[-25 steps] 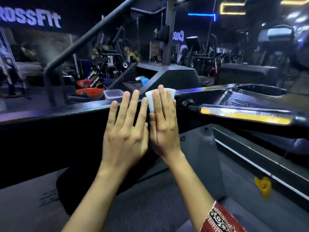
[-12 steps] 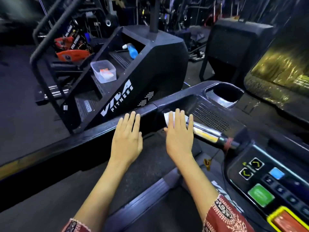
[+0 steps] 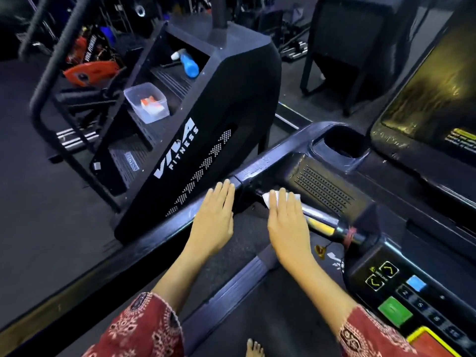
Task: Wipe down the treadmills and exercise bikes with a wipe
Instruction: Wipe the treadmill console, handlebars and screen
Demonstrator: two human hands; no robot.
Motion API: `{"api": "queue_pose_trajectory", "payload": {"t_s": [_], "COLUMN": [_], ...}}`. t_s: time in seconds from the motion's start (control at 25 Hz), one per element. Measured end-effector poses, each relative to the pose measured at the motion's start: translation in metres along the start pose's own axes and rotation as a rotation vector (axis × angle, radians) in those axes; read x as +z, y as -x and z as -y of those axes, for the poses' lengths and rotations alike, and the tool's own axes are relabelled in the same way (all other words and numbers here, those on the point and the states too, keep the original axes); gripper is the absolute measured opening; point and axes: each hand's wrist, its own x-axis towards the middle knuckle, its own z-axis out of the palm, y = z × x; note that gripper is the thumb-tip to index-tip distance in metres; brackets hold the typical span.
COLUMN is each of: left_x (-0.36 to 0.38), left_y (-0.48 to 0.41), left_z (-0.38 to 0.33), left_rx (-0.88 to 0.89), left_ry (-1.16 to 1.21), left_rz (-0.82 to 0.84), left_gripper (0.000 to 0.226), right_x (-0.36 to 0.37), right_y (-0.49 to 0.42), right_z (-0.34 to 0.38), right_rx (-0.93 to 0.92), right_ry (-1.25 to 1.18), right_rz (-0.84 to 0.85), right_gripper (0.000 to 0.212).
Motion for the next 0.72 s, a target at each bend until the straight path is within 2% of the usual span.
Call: {"api": "queue_pose_trajectory", "payload": {"t_s": [0.16, 0.28, 0.4, 0.52, 0.6, 0.72], "left_x": [0.004, 0.008, 0.016, 0.021, 0.027, 0.033], "left_y": [-0.014, -0.028, -0.037, -0.043, -0.046, -0.05], "left_z": [0.002, -0.002, -0.004, -0.012, -0.014, -0.015], "left_rx": [0.081, 0.188, 0.335, 0.49, 0.51, 0.492], "left_ry": [0.04, 0.078, 0.11, 0.189, 0.245, 0.345], "left_rz": [0.066, 0.077, 0.049, 0.073, 0.087, 0.097], "left_gripper": [0.073, 0.072, 0.056, 0.058, 0.058, 0.063], "right_x": [-0.009, -0.006, -0.017, -0.033, -0.033, -0.025], "right_y": [-0.03, -0.021, 0.028, 0.056, 0.045, 0.017], "right_z": [0.021, 0.01, -0.025, -0.043, -0.03, -0.003], "right_rx": [0.021, 0.066, 0.234, 0.397, 0.492, 0.368], "right_ry": [-0.145, -0.144, -0.033, -0.061, -0.128, -0.255], "right_rz": [0.126, 0.117, 0.016, 0.027, 0.034, -0.048], "right_gripper": [0.049, 0.048, 0.048, 0.055, 0.058, 0.044]}}
